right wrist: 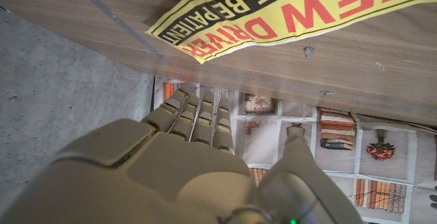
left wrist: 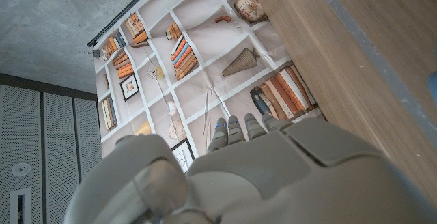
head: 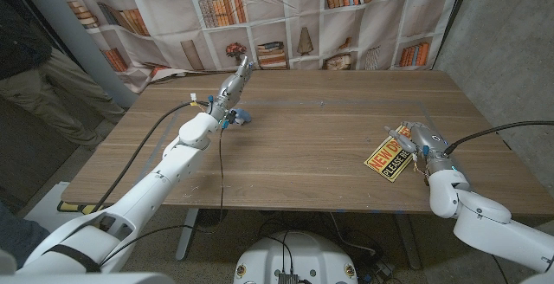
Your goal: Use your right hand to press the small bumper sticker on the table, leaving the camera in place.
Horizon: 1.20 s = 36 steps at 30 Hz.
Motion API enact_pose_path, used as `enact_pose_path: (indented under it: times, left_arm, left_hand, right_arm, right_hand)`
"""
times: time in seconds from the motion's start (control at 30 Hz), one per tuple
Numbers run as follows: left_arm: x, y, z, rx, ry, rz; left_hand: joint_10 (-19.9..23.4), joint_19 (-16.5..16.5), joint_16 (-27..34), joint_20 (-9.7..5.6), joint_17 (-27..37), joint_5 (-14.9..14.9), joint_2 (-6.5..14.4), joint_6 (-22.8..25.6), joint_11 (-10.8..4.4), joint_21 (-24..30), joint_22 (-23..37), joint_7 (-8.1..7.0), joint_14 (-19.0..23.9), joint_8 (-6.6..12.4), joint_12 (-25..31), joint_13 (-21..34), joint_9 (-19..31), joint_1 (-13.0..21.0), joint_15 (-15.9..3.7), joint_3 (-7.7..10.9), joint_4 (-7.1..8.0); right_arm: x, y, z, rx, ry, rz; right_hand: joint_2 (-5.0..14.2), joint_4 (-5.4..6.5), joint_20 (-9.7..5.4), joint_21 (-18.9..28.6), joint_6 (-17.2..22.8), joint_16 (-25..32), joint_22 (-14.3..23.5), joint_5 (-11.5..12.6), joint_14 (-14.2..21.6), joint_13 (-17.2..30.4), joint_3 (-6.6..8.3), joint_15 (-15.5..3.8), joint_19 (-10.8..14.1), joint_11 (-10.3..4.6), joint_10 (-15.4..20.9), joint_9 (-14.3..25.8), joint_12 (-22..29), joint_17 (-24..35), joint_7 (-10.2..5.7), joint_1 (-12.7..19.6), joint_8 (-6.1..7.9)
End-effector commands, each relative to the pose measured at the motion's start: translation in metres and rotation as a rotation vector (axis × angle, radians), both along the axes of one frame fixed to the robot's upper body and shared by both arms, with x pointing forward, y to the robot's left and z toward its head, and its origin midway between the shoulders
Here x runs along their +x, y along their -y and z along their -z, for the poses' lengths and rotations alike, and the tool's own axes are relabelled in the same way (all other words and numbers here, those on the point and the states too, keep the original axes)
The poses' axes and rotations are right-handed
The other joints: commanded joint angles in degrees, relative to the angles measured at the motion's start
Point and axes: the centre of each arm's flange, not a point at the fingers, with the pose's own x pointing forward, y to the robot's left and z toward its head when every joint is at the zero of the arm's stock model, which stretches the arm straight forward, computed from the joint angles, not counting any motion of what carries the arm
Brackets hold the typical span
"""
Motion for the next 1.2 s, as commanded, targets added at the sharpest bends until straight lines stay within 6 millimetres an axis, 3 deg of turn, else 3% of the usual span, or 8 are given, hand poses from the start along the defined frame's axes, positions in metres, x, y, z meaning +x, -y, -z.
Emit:
enact_pose_path:
  times: [0.03, 0.23, 0.77, 0.93, 1.07, 1.2]
  left_arm:
    - [0.0, 0.001, -0.003, 0.007, 0.008, 0.005]
    - [-0.001, 0.004, -0.002, 0.012, 0.003, 0.005]
    - [0.002, 0.01, -0.008, 0.021, 0.008, 0.013]
    - [0.003, 0.01, -0.012, 0.033, 0.012, 0.018]
    - [0.005, 0.01, -0.013, 0.034, 0.011, 0.02]
    - [0.005, 0.01, -0.014, 0.037, 0.01, 0.022]
  left_hand:
    - [-0.07, -0.38, -0.09, -0.27, 0.04, 0.16, -0.16, 0.12, -0.33, -0.02, 0.13, 0.07, -0.21, -0.1, -0.32, 0.14, 0.12, 0.35, -0.06, -0.19, -0.23]
    - [-0.12, -0.41, -0.09, -0.25, 0.04, 0.16, -0.16, 0.1, -0.33, -0.02, 0.13, 0.03, -0.24, -0.11, -0.35, 0.14, 0.12, 0.36, -0.04, -0.19, -0.22]
    - [-0.08, -0.44, -0.11, -0.34, 0.04, 0.16, -0.15, 0.09, -0.28, -0.03, 0.13, 0.13, -0.31, -0.12, -0.34, 0.14, 0.12, 0.41, 0.02, -0.19, -0.22]
    - [-0.12, -0.5, -0.14, -0.32, 0.04, 0.15, -0.12, -0.05, -0.29, -0.05, 0.13, 0.14, -0.4, -0.18, -0.35, 0.14, 0.12, 0.43, 0.0, -0.18, -0.21]
    - [-0.24, -0.65, -0.14, -0.26, 0.04, 0.15, 0.23, -0.16, -0.26, -0.1, 0.13, 0.07, -0.43, -0.22, -0.4, 0.14, 0.13, 0.54, 0.02, 0.02, -0.19]
    - [-0.27, -0.79, -0.18, -0.26, 0.03, 0.15, 0.6, -0.25, -0.32, -0.14, 0.14, -0.02, -0.55, -0.25, -0.41, 0.14, 0.13, 0.7, 0.05, 0.24, -0.19]
  right_arm:
    - [-0.018, -0.008, 0.012, -0.024, 0.02, -0.077]
    - [-0.022, -0.012, 0.021, -0.006, 0.026, -0.091]
    - [-0.011, -0.022, 0.04, -0.047, -0.098, -0.109]
    - [-0.009, -0.02, 0.045, -0.054, -0.134, -0.063]
    - [-0.01, -0.018, 0.051, -0.038, -0.134, -0.038]
    - [-0.011, -0.016, 0.052, -0.034, -0.137, -0.022]
  right_hand:
    - [-0.05, -0.29, -2.38, 0.51, 1.43, 0.43, 0.02, 0.29, 1.44, -0.04, 0.17, -0.3, 1.22, -0.42, 0.98, 0.12, 0.72, 0.01, 0.02, 0.94, 0.55]
    - [-0.13, -0.66, -3.11, 1.11, 4.55, 0.73, 0.0, 0.27, 4.11, -0.05, 0.35, -1.22, 3.69, 0.08, 4.66, 0.11, 1.78, 0.01, 0.54, 1.51, 1.2]
    - [-0.16, -0.67, -2.8, 0.6, 4.15, 0.13, 0.01, 0.24, 3.3, -0.07, 0.35, -0.73, 2.83, 0.39, 4.09, 0.1, 1.3, 0.05, 0.48, 1.51, 0.71]
    - [-0.63, -0.46, -2.29, 0.01, 2.72, -0.33, 0.03, 0.13, 2.02, -0.06, -0.05, -0.18, 1.57, 0.16, 2.19, 0.11, 0.37, 0.16, -0.14, 0.91, -0.12]
    - [-1.6, 0.01, -1.8, -0.89, -0.58, -0.79, 0.06, 0.12, -0.93, -0.01, -0.97, 0.76, -1.12, 0.77, -1.19, 0.15, -0.82, 0.29, -0.19, -0.41, -1.22]
    - [-1.9, 0.12, -1.85, -1.06, -2.69, -0.86, 0.06, 0.17, -2.49, 0.01, -1.27, 1.05, -2.27, 1.6, -3.18, 0.17, -1.26, 0.27, 0.33, -0.79, -1.57]
